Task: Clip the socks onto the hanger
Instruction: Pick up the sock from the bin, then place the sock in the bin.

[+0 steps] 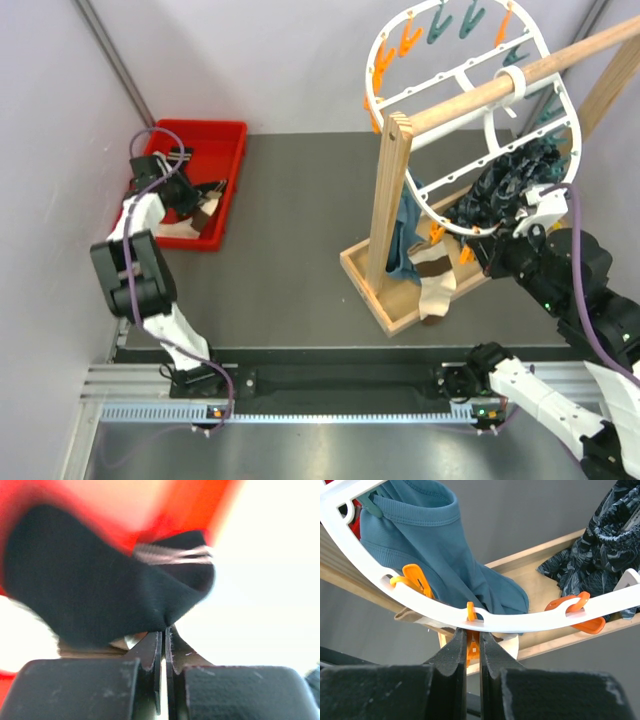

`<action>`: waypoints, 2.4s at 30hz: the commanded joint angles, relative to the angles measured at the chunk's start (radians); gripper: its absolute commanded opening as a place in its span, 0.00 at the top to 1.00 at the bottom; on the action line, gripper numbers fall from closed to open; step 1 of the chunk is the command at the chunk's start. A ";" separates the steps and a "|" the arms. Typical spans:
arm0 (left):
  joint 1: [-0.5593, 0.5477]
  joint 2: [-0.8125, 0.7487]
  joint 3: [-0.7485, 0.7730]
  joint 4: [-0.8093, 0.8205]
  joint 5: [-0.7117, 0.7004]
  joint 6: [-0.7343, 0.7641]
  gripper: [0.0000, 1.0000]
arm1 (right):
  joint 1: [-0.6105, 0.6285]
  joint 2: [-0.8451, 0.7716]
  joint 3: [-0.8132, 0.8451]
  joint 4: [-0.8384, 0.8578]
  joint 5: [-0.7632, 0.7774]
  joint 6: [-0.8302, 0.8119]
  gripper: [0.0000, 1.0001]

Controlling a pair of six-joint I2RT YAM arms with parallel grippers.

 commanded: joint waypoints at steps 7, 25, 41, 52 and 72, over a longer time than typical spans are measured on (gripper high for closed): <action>-0.002 -0.605 -0.346 0.226 0.297 -0.273 1.00 | 0.012 0.025 -0.015 0.020 -0.050 -0.012 1.00; 0.071 -0.050 0.159 0.050 0.274 -0.316 1.00 | 0.010 -0.027 0.012 -0.007 -0.042 0.001 1.00; 0.077 -0.142 0.068 0.109 0.176 -0.253 0.95 | 0.010 -0.016 -0.013 0.016 -0.050 -0.004 1.00; 0.079 -0.085 0.051 0.035 -0.032 -0.046 0.51 | 0.010 -0.012 -0.031 0.019 -0.050 -0.001 1.00; -0.134 0.284 0.367 -0.023 -0.290 0.173 0.60 | 0.010 0.014 -0.031 0.019 -0.073 0.013 1.00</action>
